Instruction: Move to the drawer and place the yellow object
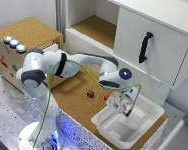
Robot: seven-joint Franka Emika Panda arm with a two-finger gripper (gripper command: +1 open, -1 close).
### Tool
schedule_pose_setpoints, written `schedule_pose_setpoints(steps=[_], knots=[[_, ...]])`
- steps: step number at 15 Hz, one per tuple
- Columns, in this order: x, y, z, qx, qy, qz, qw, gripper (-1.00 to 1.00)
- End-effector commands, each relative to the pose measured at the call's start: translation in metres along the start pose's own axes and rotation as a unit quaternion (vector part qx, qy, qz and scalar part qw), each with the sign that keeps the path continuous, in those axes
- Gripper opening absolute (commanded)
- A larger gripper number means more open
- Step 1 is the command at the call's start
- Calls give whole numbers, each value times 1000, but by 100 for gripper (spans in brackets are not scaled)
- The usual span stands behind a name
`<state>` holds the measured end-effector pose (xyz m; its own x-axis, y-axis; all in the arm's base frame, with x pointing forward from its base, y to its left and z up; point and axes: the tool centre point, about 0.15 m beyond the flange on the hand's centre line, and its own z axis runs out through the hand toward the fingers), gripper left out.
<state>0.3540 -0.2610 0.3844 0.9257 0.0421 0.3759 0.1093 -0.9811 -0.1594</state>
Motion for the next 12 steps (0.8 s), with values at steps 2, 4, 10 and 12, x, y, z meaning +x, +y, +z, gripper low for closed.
schedule_pose_setpoints(steps=[2, 4, 10, 12], knots=[[13, -119, 18, -88, -13, -23, 996, -100], [24, -151, 23, -88, -11, -40, 995, -100], [39, -262, 41, -68, -23, -121, 990, -100], [37, -306, 47, -44, -30, -158, 986, -100]])
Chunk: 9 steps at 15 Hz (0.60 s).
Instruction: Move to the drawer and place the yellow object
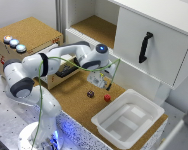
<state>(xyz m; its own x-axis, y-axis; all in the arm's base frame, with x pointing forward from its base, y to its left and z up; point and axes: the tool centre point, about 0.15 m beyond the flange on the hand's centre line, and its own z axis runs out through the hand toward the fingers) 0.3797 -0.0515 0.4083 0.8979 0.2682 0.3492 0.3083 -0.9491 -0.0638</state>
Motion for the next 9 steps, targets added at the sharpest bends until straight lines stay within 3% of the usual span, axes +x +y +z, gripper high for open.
schedule_pose_setpoints(steps=[1, 5, 7, 9], knots=[[24, -117, 19, -29, -5, -65, 997, -100], [52, -183, 4, -7, 20, -159, 987, -100], [60, -208, -2, 17, 27, -191, 981, -100], [60, -239, 1, 66, 9, -218, 974, -100]])
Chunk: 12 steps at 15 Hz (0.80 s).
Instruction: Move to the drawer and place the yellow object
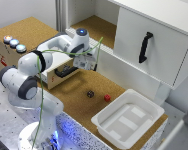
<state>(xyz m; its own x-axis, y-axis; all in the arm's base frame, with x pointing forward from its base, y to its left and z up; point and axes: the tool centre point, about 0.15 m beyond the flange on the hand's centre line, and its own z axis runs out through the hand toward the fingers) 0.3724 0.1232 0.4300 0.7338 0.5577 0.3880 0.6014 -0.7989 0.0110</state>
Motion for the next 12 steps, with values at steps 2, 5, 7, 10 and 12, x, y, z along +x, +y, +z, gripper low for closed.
schedule_pose_setpoints(steps=[2, 5, 7, 10, 12], knots=[[39, -98, 10, 66, -15, -105, 992, -100], [38, -130, 24, 83, -38, -186, 978, -100], [35, -141, 36, 91, -57, -242, 964, -100], [30, -151, 63, 102, -92, -331, 934, -100], [28, -158, 81, 107, -118, -382, 910, -100]])
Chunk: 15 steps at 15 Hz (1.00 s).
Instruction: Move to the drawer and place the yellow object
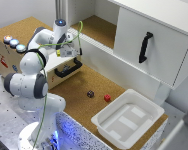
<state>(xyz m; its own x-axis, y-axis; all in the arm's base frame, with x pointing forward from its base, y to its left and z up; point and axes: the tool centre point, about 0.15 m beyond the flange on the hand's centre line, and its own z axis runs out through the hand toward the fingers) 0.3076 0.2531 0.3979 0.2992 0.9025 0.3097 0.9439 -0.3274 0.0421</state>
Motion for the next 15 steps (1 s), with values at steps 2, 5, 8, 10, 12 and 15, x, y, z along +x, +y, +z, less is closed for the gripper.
schedule_pose_setpoints(steps=[2, 5, 8, 10, 12, 15], knots=[[22, 4, 62, 56, -114, -148, 981, -100], [26, -2, 79, 80, -134, -193, 969, -100], [32, -10, 79, 88, -150, -202, 964, -100], [35, -7, 65, 84, -139, -183, 970, 100], [34, -4, 48, 80, -132, -175, 973, 100], [29, 4, 22, 70, -109, -150, 980, 100]])
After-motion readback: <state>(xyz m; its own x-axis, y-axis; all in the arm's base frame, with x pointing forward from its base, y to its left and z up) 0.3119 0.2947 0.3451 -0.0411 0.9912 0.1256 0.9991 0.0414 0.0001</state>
